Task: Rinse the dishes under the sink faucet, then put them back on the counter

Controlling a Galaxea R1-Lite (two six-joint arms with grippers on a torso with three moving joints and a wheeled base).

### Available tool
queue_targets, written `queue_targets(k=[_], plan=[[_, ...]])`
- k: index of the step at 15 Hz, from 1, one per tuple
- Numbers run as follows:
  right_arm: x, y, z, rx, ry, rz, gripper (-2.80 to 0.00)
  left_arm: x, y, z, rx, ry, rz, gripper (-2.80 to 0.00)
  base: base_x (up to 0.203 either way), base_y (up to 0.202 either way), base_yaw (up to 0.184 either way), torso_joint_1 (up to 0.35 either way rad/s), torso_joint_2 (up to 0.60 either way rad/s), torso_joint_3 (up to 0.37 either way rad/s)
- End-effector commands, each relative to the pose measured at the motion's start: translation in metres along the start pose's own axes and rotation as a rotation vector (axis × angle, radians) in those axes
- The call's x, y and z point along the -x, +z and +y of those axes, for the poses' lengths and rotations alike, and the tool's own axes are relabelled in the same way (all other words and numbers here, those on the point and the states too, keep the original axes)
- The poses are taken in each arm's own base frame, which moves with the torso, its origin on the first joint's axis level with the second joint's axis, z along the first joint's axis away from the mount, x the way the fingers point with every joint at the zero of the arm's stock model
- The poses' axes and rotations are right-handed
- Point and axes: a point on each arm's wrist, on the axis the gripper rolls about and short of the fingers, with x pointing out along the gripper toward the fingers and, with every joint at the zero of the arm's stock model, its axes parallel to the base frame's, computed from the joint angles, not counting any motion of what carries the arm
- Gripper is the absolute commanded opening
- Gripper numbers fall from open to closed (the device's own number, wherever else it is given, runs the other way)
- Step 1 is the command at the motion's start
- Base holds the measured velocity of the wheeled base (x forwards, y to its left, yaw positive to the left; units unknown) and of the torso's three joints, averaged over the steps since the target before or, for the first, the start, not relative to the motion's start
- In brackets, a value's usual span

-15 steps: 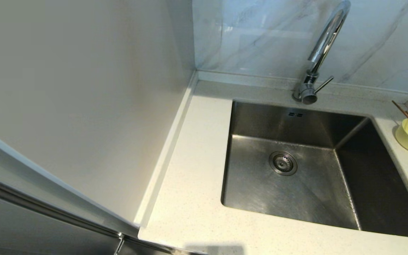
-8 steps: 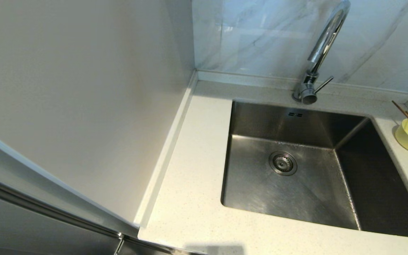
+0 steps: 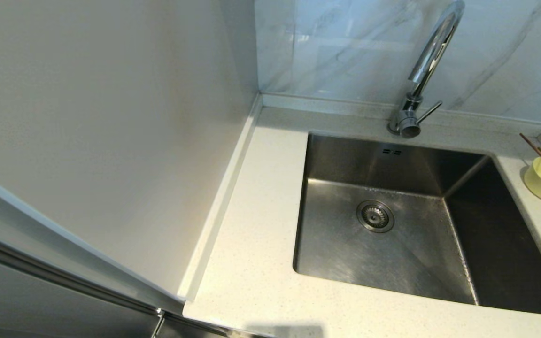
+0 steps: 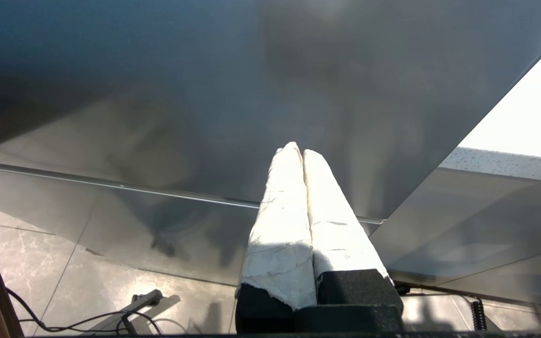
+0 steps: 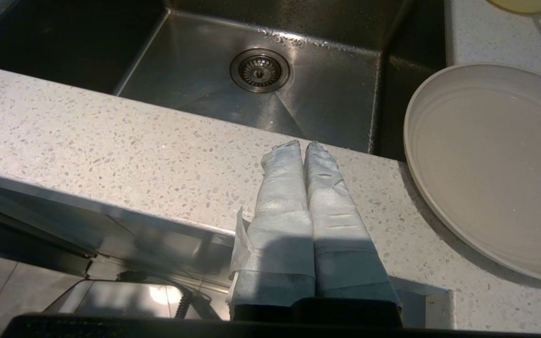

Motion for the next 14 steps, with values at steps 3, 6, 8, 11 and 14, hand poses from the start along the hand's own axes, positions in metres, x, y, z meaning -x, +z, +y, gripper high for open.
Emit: queue_targets(k=[3, 6, 8, 11, 14], plan=[[-0.0007, -0.0024, 0.0000, 0.000, 0.000, 0.012, -2.80, 0.0000, 0.0000, 0.0000, 0.000, 0.000, 0.000, -2.80, 0.000, 0.000, 0.000, 0.000, 0.00, 0.000], [-0.0007, -0.0024, 0.0000, 0.000, 0.000, 0.012, -2.80, 0.0000, 0.0000, 0.0000, 0.000, 0.000, 0.000, -2.80, 0.000, 0.000, 0.000, 0.000, 0.00, 0.000], [-0.0008, -0.0023, 0.0000, 0.000, 0.000, 0.013, -2.80, 0.0000, 0.0000, 0.0000, 0.000, 0.000, 0.000, -2.80, 0.000, 0.000, 0.000, 0.000, 0.00, 0.000], [-0.0007, -0.0023, 0.0000, 0.000, 0.000, 0.012, -2.80, 0.0000, 0.0000, 0.0000, 0.000, 0.000, 0.000, -2.80, 0.000, 0.000, 0.000, 0.000, 0.00, 0.000], [-0.0009, -0.0028, 0.0000, 0.000, 0.000, 0.014, -2.80, 0.0000, 0.0000, 0.0000, 0.000, 0.000, 0.000, -2.80, 0.000, 0.000, 0.000, 0.000, 0.00, 0.000]])
